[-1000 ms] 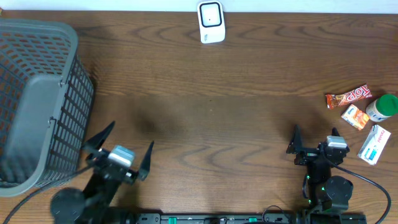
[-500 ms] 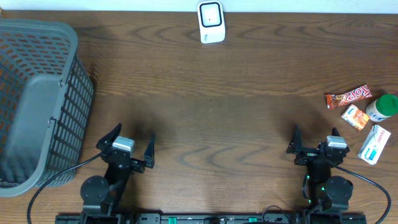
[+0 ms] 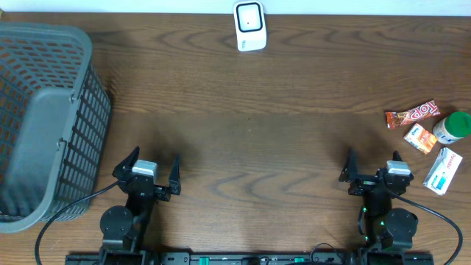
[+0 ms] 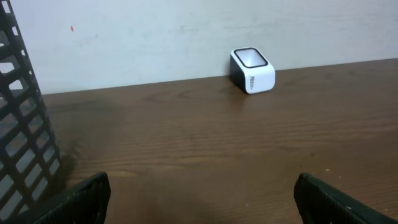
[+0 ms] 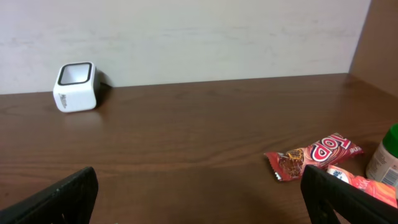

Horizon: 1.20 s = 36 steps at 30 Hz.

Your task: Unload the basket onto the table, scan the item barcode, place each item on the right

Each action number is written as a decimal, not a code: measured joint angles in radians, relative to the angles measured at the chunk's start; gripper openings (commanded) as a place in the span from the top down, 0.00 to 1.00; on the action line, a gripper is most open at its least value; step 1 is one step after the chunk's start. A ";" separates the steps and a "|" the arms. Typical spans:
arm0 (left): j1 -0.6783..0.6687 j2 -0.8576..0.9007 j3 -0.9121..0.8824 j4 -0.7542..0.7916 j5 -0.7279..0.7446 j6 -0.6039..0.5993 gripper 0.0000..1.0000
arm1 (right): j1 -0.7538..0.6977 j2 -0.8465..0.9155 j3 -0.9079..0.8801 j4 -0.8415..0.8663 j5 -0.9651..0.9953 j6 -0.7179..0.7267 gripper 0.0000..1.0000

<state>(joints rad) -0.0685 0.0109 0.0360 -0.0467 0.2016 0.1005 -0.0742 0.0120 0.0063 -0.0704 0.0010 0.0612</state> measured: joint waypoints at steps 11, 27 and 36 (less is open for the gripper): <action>0.000 0.000 0.000 0.000 -0.021 -0.052 0.05 | 0.000 0.000 0.000 0.000 0.000 0.000 0.01; 0.000 0.000 -0.001 0.001 -0.022 -0.053 0.05 | 0.000 0.000 0.000 0.000 0.000 0.000 0.01; 0.000 0.000 -0.001 0.002 -0.022 -0.053 0.05 | 0.000 0.000 0.000 0.000 0.000 0.000 0.01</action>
<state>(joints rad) -0.0685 0.0109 0.0349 -0.0452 0.1799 0.0479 -0.0742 0.0120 0.0063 -0.0704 0.0010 0.0612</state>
